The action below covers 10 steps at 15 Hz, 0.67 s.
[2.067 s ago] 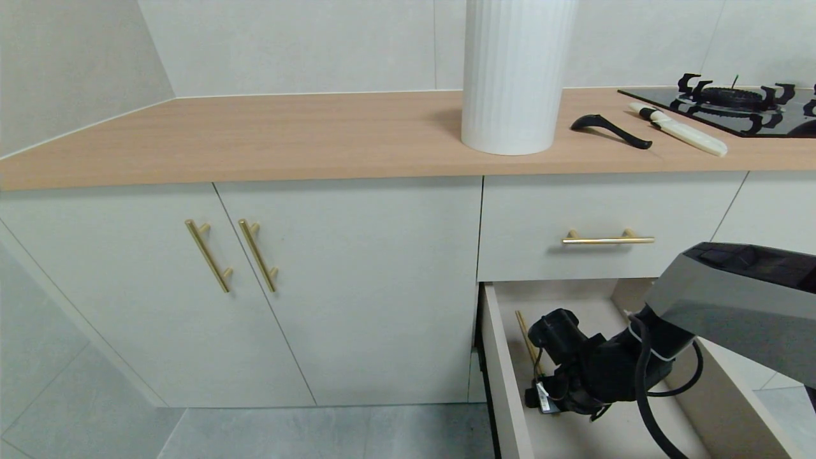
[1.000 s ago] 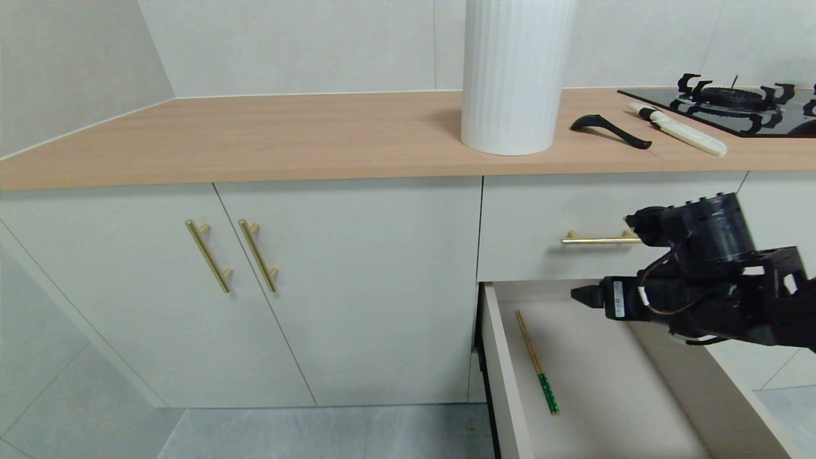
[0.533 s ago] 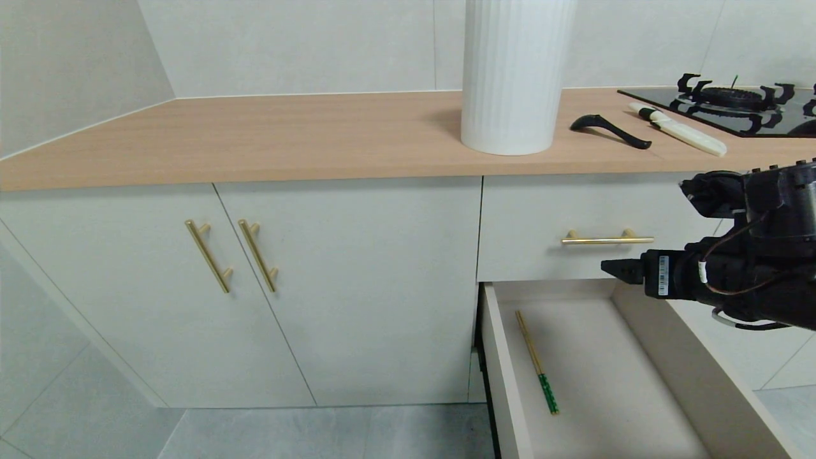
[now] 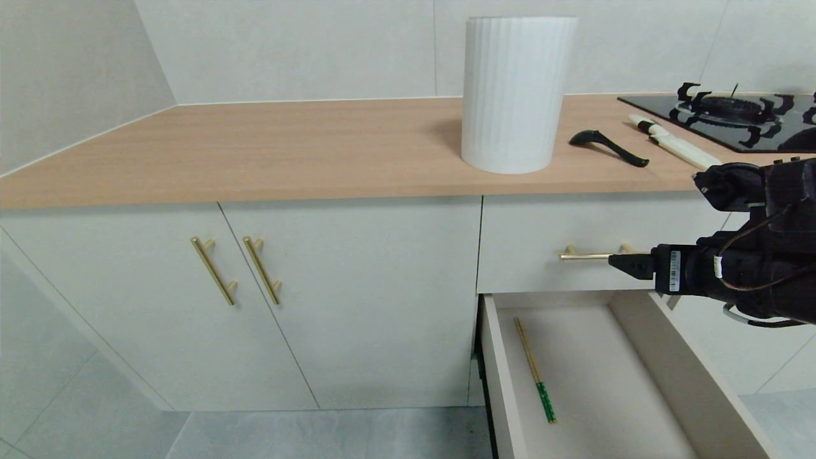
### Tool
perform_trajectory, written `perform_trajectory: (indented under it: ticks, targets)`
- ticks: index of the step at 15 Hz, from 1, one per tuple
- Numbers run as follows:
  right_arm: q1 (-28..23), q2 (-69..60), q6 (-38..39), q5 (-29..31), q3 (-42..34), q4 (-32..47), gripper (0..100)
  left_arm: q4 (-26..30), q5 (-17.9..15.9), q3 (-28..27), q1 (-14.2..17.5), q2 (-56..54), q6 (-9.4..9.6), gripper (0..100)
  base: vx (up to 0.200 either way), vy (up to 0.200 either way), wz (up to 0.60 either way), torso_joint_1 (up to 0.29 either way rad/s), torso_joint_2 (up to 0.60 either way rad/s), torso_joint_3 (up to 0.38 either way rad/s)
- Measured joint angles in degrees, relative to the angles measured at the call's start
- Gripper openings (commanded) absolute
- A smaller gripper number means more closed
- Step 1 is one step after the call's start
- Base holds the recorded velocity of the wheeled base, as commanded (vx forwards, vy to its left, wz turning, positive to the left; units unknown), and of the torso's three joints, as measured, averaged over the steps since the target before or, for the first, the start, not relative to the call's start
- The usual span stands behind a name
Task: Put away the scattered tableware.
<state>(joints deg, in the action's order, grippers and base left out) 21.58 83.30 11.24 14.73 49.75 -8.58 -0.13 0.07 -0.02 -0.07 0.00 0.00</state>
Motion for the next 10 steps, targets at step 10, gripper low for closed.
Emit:
perform_trajectory:
  ticks: [10]
  targets:
    - [-0.1,-0.3,-1.0,-0.1,-0.1,0.0,100,0.2,0.0,0.0,0.0,0.0,0.00,100,0.000,0.000,0.00,0.185,-0.48,-0.286]
